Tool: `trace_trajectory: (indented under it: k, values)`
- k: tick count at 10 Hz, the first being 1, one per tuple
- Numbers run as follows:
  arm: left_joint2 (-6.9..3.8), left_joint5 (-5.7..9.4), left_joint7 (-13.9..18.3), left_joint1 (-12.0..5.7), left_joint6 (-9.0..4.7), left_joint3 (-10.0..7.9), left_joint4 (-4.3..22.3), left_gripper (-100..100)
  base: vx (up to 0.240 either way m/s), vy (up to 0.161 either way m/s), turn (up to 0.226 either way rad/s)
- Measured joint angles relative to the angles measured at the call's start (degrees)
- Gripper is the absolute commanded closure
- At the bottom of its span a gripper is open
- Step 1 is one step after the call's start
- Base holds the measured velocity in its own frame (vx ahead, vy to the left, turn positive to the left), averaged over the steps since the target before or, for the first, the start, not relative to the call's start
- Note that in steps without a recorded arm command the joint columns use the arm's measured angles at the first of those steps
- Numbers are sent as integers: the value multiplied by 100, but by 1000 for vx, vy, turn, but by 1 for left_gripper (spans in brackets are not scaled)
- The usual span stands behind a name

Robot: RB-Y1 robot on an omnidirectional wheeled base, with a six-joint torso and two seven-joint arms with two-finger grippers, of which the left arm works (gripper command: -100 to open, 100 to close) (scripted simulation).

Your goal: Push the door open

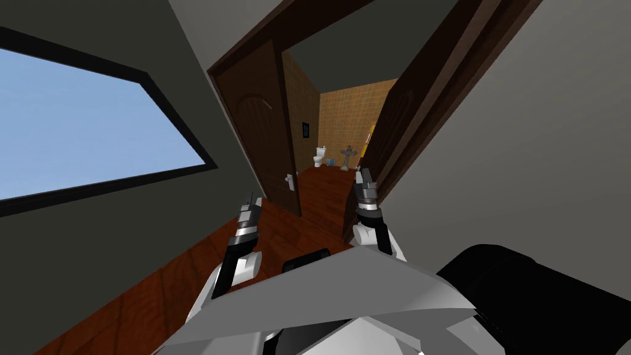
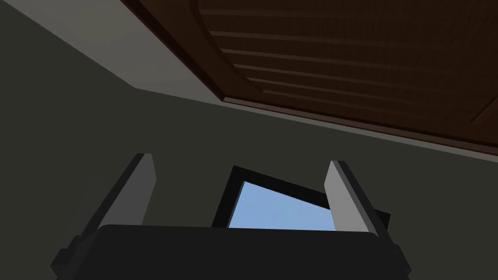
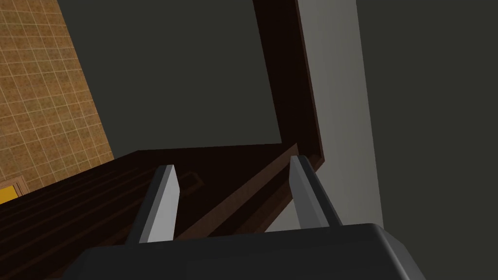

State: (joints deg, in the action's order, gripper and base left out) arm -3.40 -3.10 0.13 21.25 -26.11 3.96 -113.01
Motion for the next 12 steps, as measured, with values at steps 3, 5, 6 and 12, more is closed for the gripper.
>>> trace_trajectory:
  k: [3, 5, 6, 12]
  values:
    - [-59, 17, 78, -271, 85, 169, 464, -100, 85, 141, -100]
    - [-98, 32, 137, -444, 173, 265, 709, -100, 92, 92, -106]
    - [-97, 30, 151, -527, 216, 329, 832, -100, 87, 103, -105]
    - [-164, 59, 281, -903, 342, 606, 1509, -100, 60, 95, -88]
